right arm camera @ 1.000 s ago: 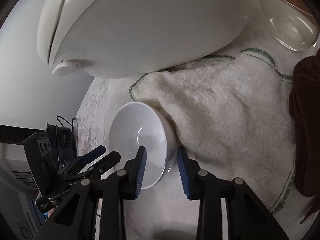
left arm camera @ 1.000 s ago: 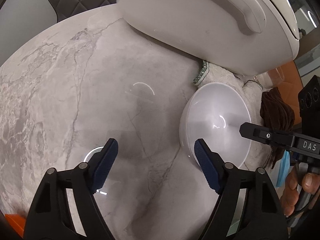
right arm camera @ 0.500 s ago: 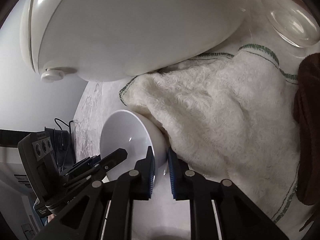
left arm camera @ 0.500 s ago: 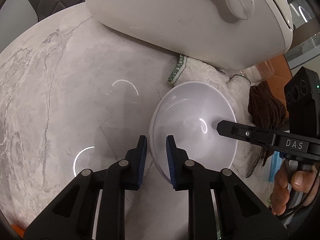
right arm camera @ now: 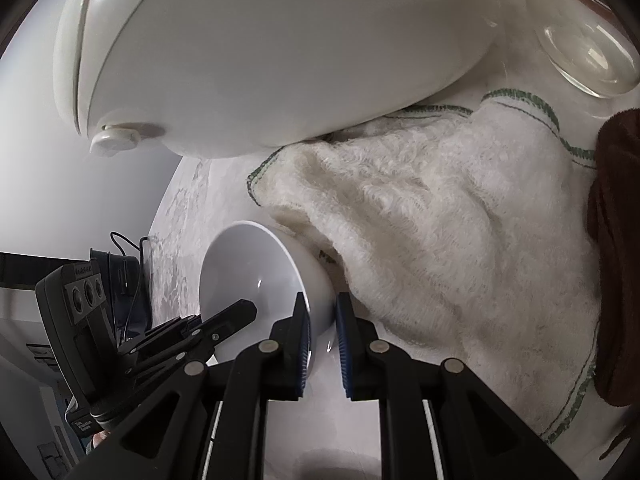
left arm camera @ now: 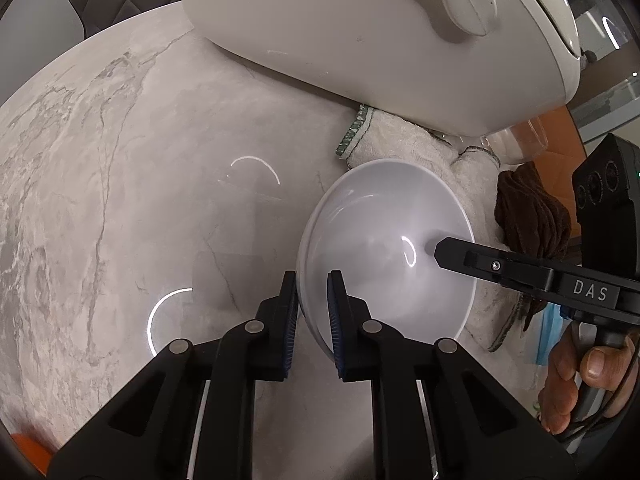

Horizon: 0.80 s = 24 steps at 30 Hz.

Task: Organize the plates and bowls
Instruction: 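Lift the small white bowl with both tools and lower it into the patterned bowl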

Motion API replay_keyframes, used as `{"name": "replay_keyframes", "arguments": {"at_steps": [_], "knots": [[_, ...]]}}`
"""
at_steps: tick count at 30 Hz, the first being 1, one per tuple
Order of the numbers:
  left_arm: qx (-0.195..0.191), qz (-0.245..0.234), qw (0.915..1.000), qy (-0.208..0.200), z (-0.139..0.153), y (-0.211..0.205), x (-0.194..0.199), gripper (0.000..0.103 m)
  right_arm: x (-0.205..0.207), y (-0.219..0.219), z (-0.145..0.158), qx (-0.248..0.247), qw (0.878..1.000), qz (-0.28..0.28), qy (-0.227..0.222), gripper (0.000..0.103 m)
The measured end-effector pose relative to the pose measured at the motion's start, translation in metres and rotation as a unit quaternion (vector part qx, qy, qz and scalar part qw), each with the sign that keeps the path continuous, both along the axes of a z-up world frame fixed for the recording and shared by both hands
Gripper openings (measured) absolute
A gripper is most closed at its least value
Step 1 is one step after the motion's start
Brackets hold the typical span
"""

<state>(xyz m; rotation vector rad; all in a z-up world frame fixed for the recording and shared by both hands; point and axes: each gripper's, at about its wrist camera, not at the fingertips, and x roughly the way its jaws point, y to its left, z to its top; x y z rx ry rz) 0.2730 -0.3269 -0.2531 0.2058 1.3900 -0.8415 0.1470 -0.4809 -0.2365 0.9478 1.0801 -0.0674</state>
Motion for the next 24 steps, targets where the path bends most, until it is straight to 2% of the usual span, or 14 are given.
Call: {"name": "replay_keyframes", "arguments": {"at_steps": [8,15,24], "knots": [[-0.014,0.003,0.9998,-0.013,0.042,0.021,-0.022,0.013,-0.014,0.012,0.033,-0.011,1.0,0.01,-0.023,0.015],[-0.03,-0.001,0.9992,-0.026,0.084,0.052,-0.062,0.013,-0.046,0.036,0.069,-0.024,0.998,0.024,-0.047,0.015],[-0.04,-0.015,0.9988,-0.023,0.102,0.087,-0.13,0.013,-0.107,0.072,0.086,-0.027,0.998,0.027,-0.05,0.015]]}}
